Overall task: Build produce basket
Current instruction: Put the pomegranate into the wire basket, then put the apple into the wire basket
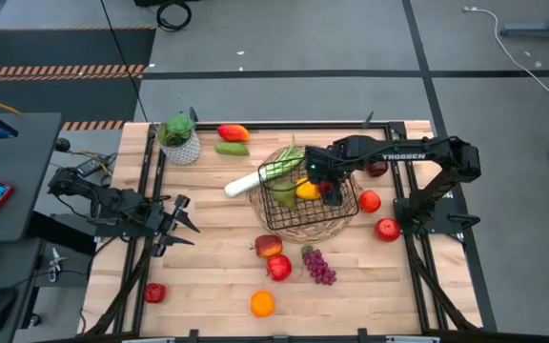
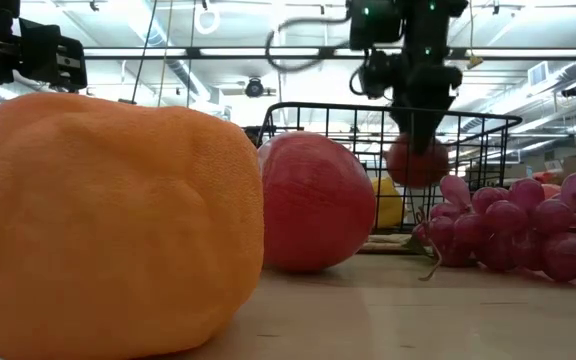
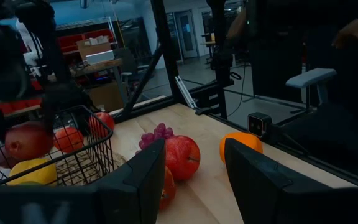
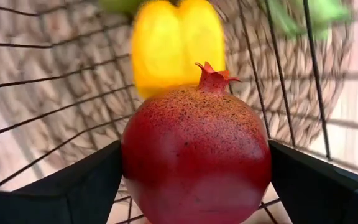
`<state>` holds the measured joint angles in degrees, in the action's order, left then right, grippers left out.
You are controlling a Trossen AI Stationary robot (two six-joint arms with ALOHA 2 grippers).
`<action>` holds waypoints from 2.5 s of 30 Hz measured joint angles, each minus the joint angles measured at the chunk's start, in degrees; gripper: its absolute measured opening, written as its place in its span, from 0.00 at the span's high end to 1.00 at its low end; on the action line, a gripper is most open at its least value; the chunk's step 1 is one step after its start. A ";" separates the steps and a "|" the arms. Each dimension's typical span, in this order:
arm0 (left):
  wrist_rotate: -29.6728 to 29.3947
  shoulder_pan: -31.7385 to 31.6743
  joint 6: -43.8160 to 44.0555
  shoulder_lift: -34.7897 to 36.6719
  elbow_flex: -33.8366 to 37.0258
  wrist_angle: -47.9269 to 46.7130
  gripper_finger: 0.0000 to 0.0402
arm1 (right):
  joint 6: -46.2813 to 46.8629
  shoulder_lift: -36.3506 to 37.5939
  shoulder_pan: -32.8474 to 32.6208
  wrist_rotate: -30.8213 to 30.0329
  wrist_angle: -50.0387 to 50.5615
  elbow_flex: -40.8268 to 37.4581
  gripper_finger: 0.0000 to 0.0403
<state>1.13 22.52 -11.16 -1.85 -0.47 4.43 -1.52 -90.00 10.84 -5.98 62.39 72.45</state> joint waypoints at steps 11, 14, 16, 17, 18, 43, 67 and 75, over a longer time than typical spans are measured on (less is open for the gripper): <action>0.00 -0.02 0.02 0.00 0.02 0.00 0.57 | 8.05 0.00 1.02 0.01 -9.98 -3.26 0.05; -0.01 0.00 0.02 0.00 0.00 0.00 0.57 | 6.72 0.00 1.02 0.02 -10.72 -3.26 0.04; -0.02 -0.02 0.02 0.00 0.02 0.00 0.57 | 6.87 0.00 0.99 0.02 -10.99 -3.26 0.04; -0.02 -0.01 0.01 -0.01 0.00 0.00 0.57 | 7.37 0.00 1.00 0.02 -11.26 -3.26 0.04; -0.01 0.00 0.01 0.00 0.02 0.00 0.57 | 8.46 0.00 1.00 0.02 -11.59 -3.26 0.04; 0.00 0.00 0.02 0.00 0.00 0.00 0.57 | 17.86 0.00 1.74 1.27 -9.11 -3.16 0.01; -0.01 0.00 0.00 -0.02 0.01 0.02 0.57 | 17.03 1.45 -1.49 0.68 13.47 23.27 0.01; -0.01 -0.01 0.02 -0.01 0.01 0.00 0.57 | 25.53 10.15 -6.57 -7.79 13.32 18.35 0.01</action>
<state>1.11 22.51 -11.14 -1.86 -0.46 4.43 24.01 -79.85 4.27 -13.77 75.71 90.80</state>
